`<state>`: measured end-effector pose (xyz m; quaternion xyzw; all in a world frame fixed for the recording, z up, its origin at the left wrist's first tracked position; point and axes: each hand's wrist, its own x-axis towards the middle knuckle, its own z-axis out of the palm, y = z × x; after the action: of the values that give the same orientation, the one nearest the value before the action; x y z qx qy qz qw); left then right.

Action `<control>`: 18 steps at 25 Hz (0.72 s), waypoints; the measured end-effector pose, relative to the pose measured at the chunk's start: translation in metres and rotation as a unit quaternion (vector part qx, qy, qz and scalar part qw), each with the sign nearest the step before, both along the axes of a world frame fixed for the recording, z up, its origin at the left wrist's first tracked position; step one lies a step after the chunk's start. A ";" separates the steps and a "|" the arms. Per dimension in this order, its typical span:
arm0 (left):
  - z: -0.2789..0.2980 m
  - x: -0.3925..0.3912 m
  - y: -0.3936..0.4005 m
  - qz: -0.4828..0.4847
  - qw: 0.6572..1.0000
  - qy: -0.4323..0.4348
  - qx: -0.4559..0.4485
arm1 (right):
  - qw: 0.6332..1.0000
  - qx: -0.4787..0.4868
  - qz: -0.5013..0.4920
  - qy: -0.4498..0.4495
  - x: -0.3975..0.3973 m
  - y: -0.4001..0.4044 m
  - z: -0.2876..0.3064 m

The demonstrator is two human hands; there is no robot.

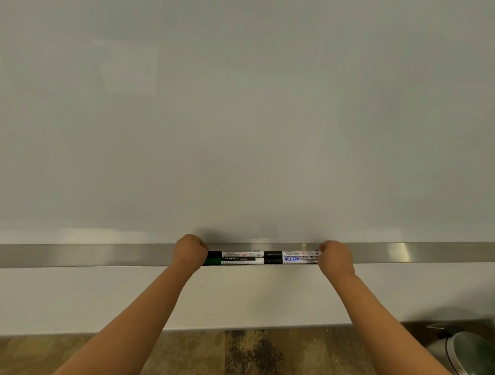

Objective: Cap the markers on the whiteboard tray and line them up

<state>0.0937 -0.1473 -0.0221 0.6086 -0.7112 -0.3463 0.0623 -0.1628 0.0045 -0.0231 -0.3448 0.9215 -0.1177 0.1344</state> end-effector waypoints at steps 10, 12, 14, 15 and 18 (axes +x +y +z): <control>0.002 0.010 0.006 0.028 0.998 0.050 -0.030 | 0.998 -0.055 0.001 0.000 -0.001 0.003 0.002; 0.004 0.011 0.009 0.031 0.996 0.075 -0.039 | 0.998 -0.061 0.003 0.001 0.003 0.001 0.006; 0.002 0.015 0.011 0.033 0.993 0.100 -0.045 | 0.997 -0.070 -0.016 -0.009 0.010 0.002 0.009; 0.003 0.018 0.012 0.039 0.992 0.111 -0.045 | 0.996 -0.082 -0.027 -0.014 0.014 0.003 0.012; 0.002 0.025 0.019 0.060 0.984 0.156 -0.054 | 0.989 -0.145 -0.035 -0.008 0.022 0.014 0.012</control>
<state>0.1191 -0.1284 -0.0206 0.5845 -0.6725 -0.3937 0.2257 -0.1412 0.0187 -0.0111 -0.3267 0.9051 -0.2581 0.0862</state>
